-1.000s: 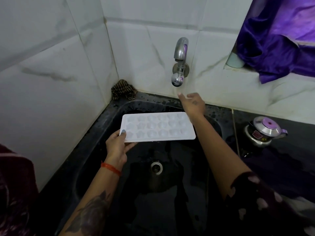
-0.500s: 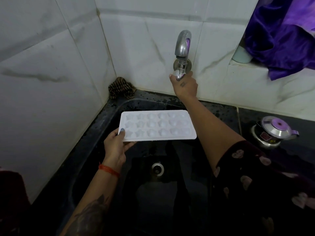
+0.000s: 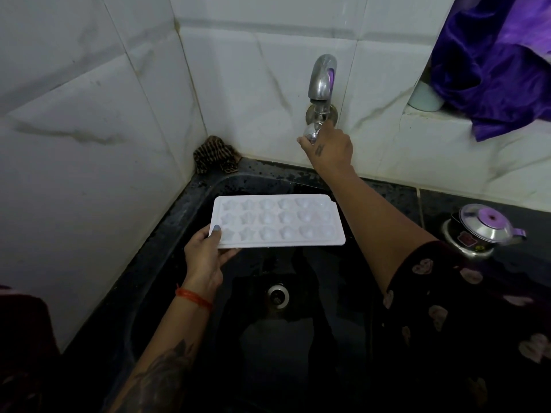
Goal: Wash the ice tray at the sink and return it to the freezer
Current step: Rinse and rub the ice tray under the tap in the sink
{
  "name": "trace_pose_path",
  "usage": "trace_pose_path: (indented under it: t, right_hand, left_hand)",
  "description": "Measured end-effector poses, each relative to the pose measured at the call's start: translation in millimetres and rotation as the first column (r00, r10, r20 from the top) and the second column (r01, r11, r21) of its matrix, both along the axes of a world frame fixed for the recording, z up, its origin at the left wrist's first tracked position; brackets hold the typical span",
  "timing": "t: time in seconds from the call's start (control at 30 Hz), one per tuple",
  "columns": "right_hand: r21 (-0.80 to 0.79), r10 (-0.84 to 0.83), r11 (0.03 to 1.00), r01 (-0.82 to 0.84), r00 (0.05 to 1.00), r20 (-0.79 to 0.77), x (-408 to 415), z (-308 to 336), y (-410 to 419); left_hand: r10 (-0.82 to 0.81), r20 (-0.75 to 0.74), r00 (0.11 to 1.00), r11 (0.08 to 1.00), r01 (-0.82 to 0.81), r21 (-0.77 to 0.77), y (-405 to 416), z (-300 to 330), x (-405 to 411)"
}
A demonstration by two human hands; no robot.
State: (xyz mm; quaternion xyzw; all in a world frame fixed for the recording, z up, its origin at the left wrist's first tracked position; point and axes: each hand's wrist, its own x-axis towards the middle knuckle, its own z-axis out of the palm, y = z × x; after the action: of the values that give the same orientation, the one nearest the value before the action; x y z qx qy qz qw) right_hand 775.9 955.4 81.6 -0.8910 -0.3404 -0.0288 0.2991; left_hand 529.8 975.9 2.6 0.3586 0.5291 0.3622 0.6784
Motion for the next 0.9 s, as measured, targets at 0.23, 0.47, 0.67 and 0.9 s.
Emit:
trace_pose_path:
  t: [0.23, 0.47, 0.67, 0.9]
  right_hand:
    - [-0.076, 0.021, 0.996, -0.039, 0.974, -0.224, 0, -16, -44]
    - [-0.078, -0.093, 0.995, 0.06, 0.832, -0.547, -20, -64, -96]
    - [-0.043, -0.042, 0.999, 0.023, 0.842, -0.538, -26, -48, -92]
    - [0.15, 0.033, 0.988, 0.037, 0.898, -0.439, -14, 5, -42]
  left_hand:
    - [0.002, 0.018, 1.0, 1.0, -0.002, -0.009, 0, 4, -2]
    - [0.0, 0.018, 1.0, 1.0, 0.0, -0.002, -6, 7, -4]
    - [0.003, 0.016, 1.0, 1.0, -0.003, -0.007, -9, 13, -6]
    - [0.002, 0.016, 1.0, 1.0, -0.002, -0.007, -7, 16, -4]
